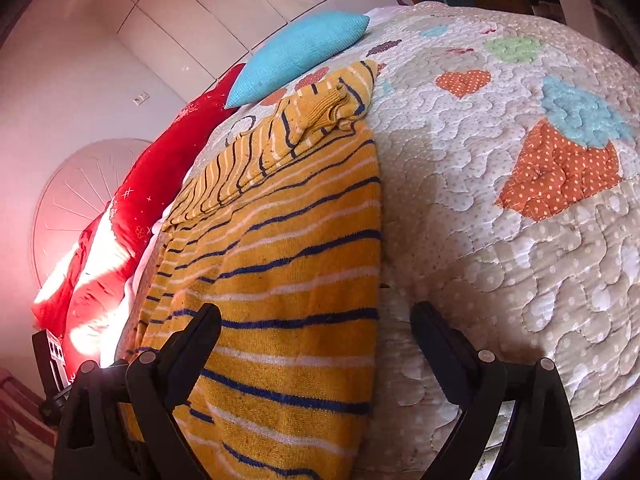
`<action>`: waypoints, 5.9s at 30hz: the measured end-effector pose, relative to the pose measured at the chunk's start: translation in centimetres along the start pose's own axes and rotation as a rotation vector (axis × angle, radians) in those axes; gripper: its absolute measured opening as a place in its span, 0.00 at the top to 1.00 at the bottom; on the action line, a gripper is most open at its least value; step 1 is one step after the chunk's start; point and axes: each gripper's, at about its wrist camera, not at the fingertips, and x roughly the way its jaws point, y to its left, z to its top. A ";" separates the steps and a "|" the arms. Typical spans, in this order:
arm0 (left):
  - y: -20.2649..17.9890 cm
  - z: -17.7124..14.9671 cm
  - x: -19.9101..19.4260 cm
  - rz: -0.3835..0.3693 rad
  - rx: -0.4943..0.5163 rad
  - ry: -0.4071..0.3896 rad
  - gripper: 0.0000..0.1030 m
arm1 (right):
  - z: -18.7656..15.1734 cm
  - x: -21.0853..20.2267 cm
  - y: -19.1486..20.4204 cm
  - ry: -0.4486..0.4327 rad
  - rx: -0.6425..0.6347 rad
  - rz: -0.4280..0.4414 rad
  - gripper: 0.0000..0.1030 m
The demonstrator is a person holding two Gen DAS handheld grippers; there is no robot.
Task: Fold small clothes
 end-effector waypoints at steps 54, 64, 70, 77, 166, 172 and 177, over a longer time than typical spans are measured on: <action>-2.5 -6.4 -5.8 -0.248 -0.074 -0.028 0.92 | -8.8 -5.4 0.9 0.212 0.019 0.357 0.93; -3.5 -2.0 -6.7 -0.248 -0.043 -0.118 0.92 | -3.7 -4.9 4.5 0.133 -0.063 0.333 0.93; -6.6 8.9 -5.4 -0.239 0.021 -0.203 0.92 | 6.6 -4.0 8.6 0.010 -0.161 0.321 0.93; -9.7 23.4 6.1 -0.091 0.027 -0.114 0.88 | 18.7 6.4 10.0 0.002 -0.163 0.100 0.93; 2.2 11.9 6.3 0.020 -0.092 -0.230 0.29 | 13.4 9.6 4.0 0.164 -0.305 -0.593 0.39; 3.2 12.5 7.8 -0.037 -0.117 -0.152 0.28 | 14.1 6.9 7.3 0.066 -0.341 -0.551 0.37; 3.3 12.8 8.8 0.012 -0.103 -0.118 0.99 | 12.3 9.0 13.6 0.083 -0.407 -0.384 0.37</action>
